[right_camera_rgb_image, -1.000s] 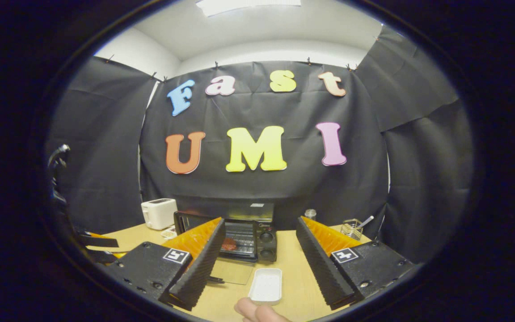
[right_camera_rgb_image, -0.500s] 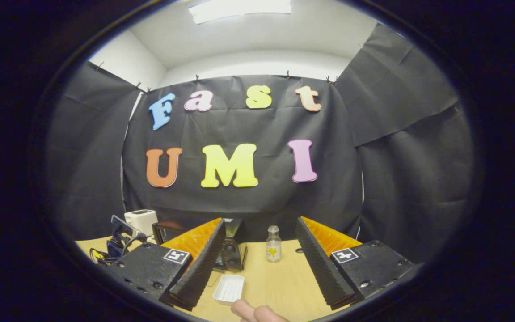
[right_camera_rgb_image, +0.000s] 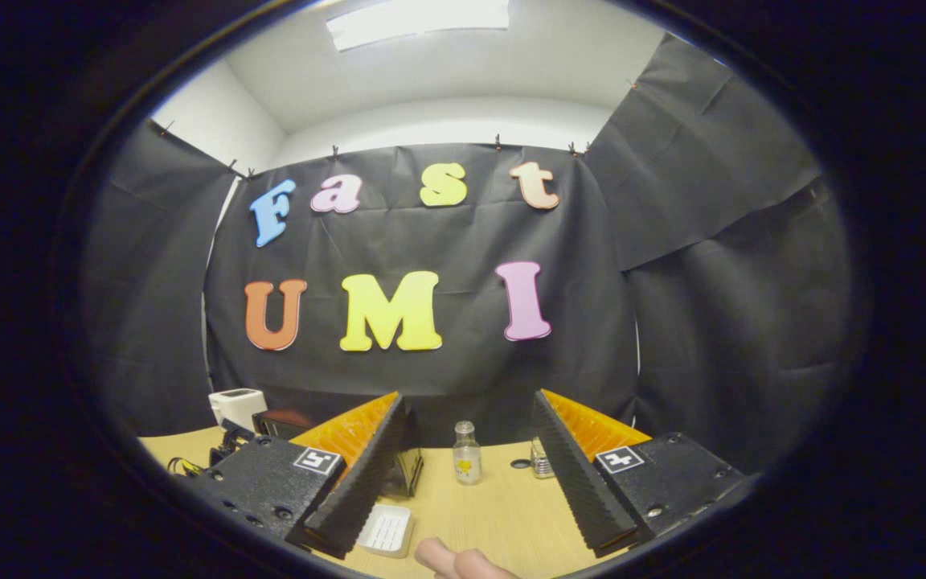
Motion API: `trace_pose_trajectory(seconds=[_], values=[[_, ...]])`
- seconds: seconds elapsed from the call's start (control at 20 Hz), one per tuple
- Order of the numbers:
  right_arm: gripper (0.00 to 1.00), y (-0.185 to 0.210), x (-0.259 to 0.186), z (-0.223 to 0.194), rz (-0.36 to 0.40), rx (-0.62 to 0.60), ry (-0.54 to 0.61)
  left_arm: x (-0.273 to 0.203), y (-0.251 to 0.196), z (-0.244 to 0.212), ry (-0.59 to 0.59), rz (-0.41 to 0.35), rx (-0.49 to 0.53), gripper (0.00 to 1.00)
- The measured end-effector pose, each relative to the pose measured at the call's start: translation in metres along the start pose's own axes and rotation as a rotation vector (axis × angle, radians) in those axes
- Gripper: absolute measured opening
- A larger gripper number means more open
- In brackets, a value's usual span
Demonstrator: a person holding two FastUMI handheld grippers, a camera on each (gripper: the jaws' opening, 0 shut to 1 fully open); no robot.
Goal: Open the electric oven with the left hand, put the food in, and close the electric oven.
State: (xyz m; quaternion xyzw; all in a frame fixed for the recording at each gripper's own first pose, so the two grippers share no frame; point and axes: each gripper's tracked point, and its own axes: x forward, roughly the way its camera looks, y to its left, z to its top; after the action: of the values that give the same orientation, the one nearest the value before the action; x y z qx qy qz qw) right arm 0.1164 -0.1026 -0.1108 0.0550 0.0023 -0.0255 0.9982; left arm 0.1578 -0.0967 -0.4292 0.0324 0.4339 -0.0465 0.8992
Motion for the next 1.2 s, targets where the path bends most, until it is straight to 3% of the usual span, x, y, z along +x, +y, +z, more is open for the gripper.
trace_pose_trajectory(seconds=[0.2,0.25,0.3,0.5,0.55,0.7,0.8,0.85,1.15,1.2], values=[[1.00,-0.004,0.007,-0.012,0.005,0.008,0.030,-0.001,-0.002,0.002,-0.002,0.003,0.000,0.96],[1.00,-0.005,0.008,-0.015,0.006,0.013,0.039,-0.002,-0.002,0.004,-0.005,0.004,0.005,1.00],[1.00,-0.007,0.008,-0.016,0.004,0.017,0.044,-0.003,-0.002,0.004,-0.007,0.004,0.008,0.96],[1.00,-0.006,0.003,-0.018,0.002,0.016,0.052,-0.008,-0.003,0.009,-0.031,0.006,0.016,0.96],[0.96,-0.004,0.000,-0.016,0.006,0.017,0.052,-0.010,-0.003,0.012,-0.044,0.008,0.017,0.96],[1.00,-0.002,-0.010,-0.011,0.004,0.009,0.038,-0.020,-0.003,0.026,-0.103,0.014,0.030,0.95],[0.96,-0.001,-0.015,-0.009,-0.004,-0.003,0.033,-0.027,-0.003,0.039,-0.149,0.018,0.043,0.94],[1.00,0.000,-0.019,-0.009,-0.008,-0.006,0.036,-0.030,-0.003,0.045,-0.165,0.020,0.042,0.94],[1.00,0.004,-0.041,-0.018,-0.022,-0.041,0.063,-0.038,-0.006,0.074,-0.231,0.037,0.084,0.94],[0.96,0.004,-0.046,-0.018,-0.024,-0.048,0.067,-0.039,-0.005,0.078,-0.242,0.040,0.084,0.94]])
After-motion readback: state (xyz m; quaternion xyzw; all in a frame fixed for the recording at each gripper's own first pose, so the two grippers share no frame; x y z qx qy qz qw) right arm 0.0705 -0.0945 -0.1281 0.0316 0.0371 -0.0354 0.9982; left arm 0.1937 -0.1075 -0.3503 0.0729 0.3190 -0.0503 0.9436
